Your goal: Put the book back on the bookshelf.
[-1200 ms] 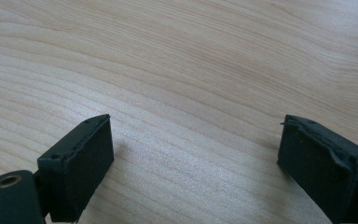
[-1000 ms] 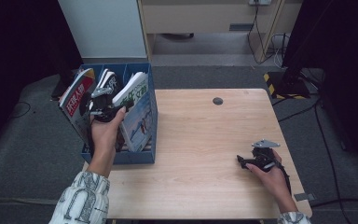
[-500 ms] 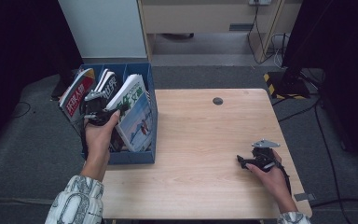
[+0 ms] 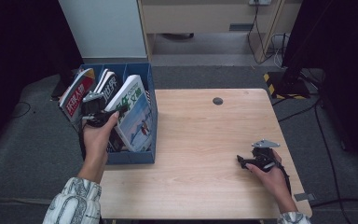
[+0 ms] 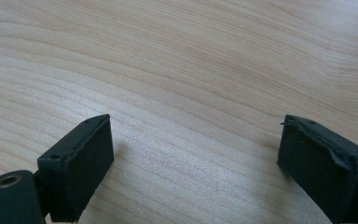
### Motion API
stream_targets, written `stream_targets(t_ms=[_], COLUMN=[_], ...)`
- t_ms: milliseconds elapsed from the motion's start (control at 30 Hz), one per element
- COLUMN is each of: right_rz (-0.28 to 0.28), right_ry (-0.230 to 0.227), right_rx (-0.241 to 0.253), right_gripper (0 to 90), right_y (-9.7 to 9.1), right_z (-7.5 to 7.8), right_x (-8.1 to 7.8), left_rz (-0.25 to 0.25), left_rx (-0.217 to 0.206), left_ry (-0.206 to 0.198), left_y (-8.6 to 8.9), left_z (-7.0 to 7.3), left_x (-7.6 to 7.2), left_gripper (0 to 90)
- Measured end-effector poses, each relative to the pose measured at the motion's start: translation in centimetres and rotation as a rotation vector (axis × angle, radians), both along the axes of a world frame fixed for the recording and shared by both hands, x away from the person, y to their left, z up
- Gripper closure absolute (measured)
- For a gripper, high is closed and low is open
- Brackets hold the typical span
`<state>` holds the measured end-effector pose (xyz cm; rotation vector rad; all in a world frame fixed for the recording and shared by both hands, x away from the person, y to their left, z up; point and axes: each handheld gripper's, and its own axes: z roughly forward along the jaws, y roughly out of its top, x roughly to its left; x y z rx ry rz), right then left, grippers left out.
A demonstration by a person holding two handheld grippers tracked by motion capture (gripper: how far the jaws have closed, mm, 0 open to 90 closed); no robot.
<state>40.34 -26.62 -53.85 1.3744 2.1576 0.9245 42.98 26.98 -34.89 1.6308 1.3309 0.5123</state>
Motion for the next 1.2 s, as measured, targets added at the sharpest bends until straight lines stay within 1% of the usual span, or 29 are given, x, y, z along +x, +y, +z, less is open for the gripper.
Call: stream_targets(t_ms=[100, 533, 733, 867, 933, 967, 1000, 1033, 1100, 1200], right_rz=[0.000, 0.001, 0.003, 0.001, 0.003, 0.002, 0.001, 0.001, 0.001, 0.000], right_ry=[0.000, -0.002, 0.000, -0.002, -0.002, 0.000, -0.003, -0.003, -0.003, -0.003], right_rx=[0.000, -0.001, -0.001, -0.001, -0.002, -0.001, -0.003, -0.003, -0.003, -0.003], right_gripper=[10.5, 10.5, 10.5, 10.4, 10.4, 10.4, 10.4, 10.4, 10.3, 10.3], right_y=[0.0, 0.0, 0.0, 0.0, 0.0, 0.0, 0.0, 0.0, 0.0, 0.0], right_z=[0.0, 0.0, 0.0, 0.0, 0.0, 0.0, 0.0, 0.0, 0.0, 0.0], right_x=[0.0, 0.0, 0.0, 0.0, 0.0, 0.0, 0.0, 0.0, 0.0, 0.0], left_rz=[-0.005, -0.006, -0.016, -0.013, -0.008, -0.012, -0.018, -0.015, -0.015, -0.012], left_rx=[0.015, -0.003, 0.005, 0.010, 0.029, 0.031, 0.023, 0.017, 0.029, 0.033], left_ry=[-0.002, -0.014, 0.002, 0.019, 0.025, 0.027, 0.030, 0.035, 0.036, 0.033], left_y=[0.1, 0.4, 0.3, 0.1, 0.0, -0.1, -0.1, -0.2, -0.3, -0.4], left_z=[0.0, 0.7, 1.0, 1.2, 1.3, 1.4, 1.4, 1.5, 1.6, 1.6], left_x=[-0.2, -0.7, -0.5, -0.2, -0.1, -0.1, 0.0, 0.0, 0.0, -0.1], left_gripper=[65.6, 61.1, 59.7, 58.8, 61.6, 65.7, 69.9, 72.0, 72.6, 73.0])
